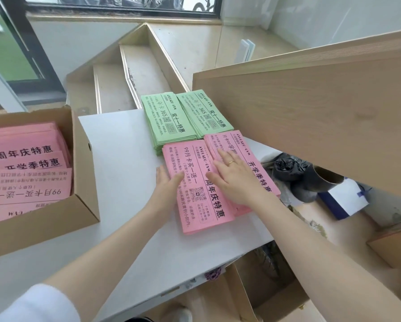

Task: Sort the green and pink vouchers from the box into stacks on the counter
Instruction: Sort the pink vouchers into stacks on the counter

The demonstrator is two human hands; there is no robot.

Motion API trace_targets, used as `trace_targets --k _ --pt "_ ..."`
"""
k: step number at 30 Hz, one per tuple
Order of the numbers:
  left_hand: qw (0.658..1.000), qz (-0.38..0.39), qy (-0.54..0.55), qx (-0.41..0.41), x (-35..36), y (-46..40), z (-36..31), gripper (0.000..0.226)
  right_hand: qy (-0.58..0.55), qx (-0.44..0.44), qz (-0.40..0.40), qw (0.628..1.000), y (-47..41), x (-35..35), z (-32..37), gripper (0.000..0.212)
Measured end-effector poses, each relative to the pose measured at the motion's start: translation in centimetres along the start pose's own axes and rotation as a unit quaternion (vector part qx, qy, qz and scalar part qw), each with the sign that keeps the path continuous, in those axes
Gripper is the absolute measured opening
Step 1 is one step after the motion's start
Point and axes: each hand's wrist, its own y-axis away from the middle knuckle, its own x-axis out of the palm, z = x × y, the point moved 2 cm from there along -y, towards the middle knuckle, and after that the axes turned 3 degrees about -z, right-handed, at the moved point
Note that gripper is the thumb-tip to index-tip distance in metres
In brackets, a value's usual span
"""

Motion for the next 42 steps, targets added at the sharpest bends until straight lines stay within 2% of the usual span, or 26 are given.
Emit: trace_targets --k 2,5,11,18,23,26,29,31,33,34,36,38,40,42 --pt "0.997 -0.025 0.068 -0.031 0.5 -2.0 0.0 0.061 0.006 0.020 0.015 1.000 -1.5 0.4 0.3 0.064" --pt "0.993 -0.041 0.095 -0.055 0.8 -3.7 -0.2 0.066 -0.011 0.038 0.017 0.999 -2.5 1.0 0.8 0.063" --pt "0.988 -0.080 0.128 -0.024 1.0 -2.6 -0.5 0.048 -0.059 0.050 0.019 0.997 -3.0 1.3 1.2 0.052" --pt "0.982 -0.104 0.160 -0.015 1.3 -2.8 -0.4 0.039 -0.054 0.075 0.025 0.995 -4.5 0.7 1.0 0.055" --pt "0.985 -0.096 0.142 -0.021 1.4 -3.4 0.0 0.056 -0.090 0.087 0.022 0.992 -4.9 0.8 0.9 0.044" --pt "0.986 -0.080 0.141 -0.024 1.5 -3.6 0.0 0.057 -0.098 0.075 0.023 0.992 -4.6 0.5 0.7 0.047" --pt "0.987 -0.070 0.138 -0.028 1.3 -3.4 0.1 0.058 -0.134 0.047 -0.039 0.989 -3.9 -0.6 0.0 0.045" --pt "0.994 -0.096 0.041 0.016 1.1 -3.0 -0.4 0.064 -0.177 0.046 -0.116 0.976 -3.4 -1.8 -1.3 0.041" --pt "0.981 -0.113 -0.121 0.100 1.4 -2.7 -2.0 0.068 -0.199 0.075 -0.139 0.967 -3.3 -2.4 -3.3 0.040" --pt "0.965 -0.104 -0.196 0.140 2.0 -2.9 -2.8 0.067 -0.207 0.098 -0.130 0.965 -3.3 -2.6 -4.3 0.041" --pt "0.918 -0.027 -0.349 0.187 3.8 -3.8 -4.4 0.070 -0.225 0.140 -0.102 0.959 -3.8 -2.9 -5.9 0.042" --pt "0.846 0.060 -0.496 0.185 5.8 -5.2 -5.2 0.082 -0.242 0.182 -0.062 0.951 -4.8 -3.1 -6.7 0.041" --pt "0.807 0.102 -0.559 0.159 7.0 -6.6 -5.5 0.096 -0.260 0.219 -0.029 0.940 -6.0 -3.4 -7.3 0.039" --pt "0.794 0.106 -0.579 0.150 7.5 -7.7 -5.7 0.103 -0.274 0.239 -0.016 0.931 -7.1 -3.7 -7.9 0.035"
